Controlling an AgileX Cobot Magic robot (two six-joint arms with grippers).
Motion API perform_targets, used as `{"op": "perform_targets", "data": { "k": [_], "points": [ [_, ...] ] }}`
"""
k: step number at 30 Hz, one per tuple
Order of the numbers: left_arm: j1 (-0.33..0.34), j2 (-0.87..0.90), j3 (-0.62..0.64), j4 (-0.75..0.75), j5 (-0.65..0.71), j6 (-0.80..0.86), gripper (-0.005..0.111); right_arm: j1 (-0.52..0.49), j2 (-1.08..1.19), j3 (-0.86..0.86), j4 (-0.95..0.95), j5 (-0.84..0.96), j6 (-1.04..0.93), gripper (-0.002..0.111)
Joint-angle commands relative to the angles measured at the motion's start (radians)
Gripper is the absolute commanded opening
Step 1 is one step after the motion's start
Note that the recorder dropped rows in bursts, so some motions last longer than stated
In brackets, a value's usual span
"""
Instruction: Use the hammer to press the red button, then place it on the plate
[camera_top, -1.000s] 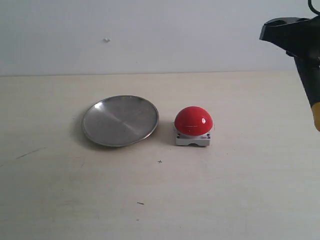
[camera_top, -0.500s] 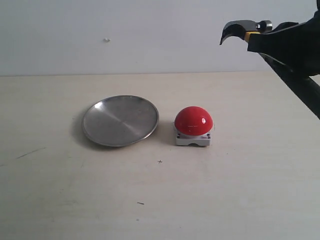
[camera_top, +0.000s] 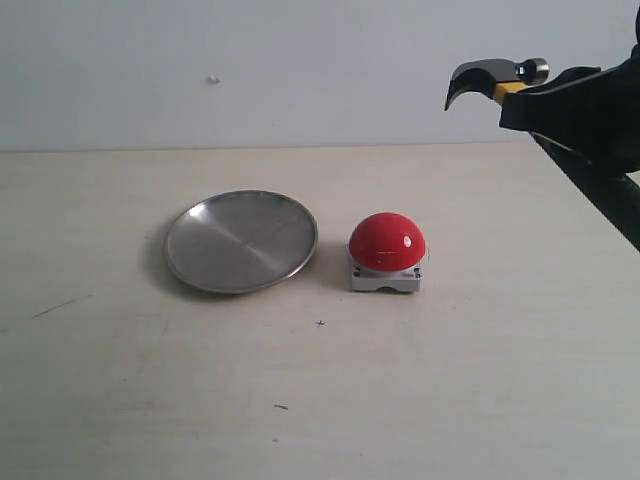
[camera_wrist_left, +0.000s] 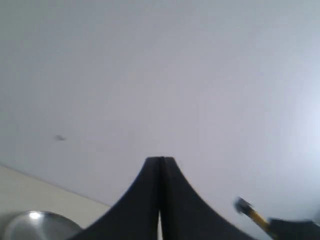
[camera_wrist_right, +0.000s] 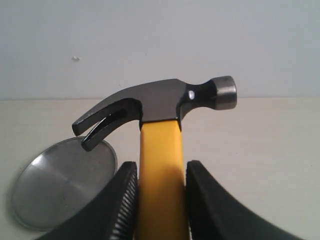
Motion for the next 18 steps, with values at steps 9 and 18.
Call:
{"op": "perform_targets", "data": {
  "k": [9,18],
  "points": [
    [0.003,0.535,-0.206,0.439,-0.456,-0.477,0.023,0.001,-0.013,-0.007,-0.015,0.038,-0.001,0.0],
    [-0.133,1.119,-0.403,0.401,-0.765,-0.478,0.045,0.001,-0.011,-0.007,-0.015,0.129,0.06,0.0]
  ]
}}
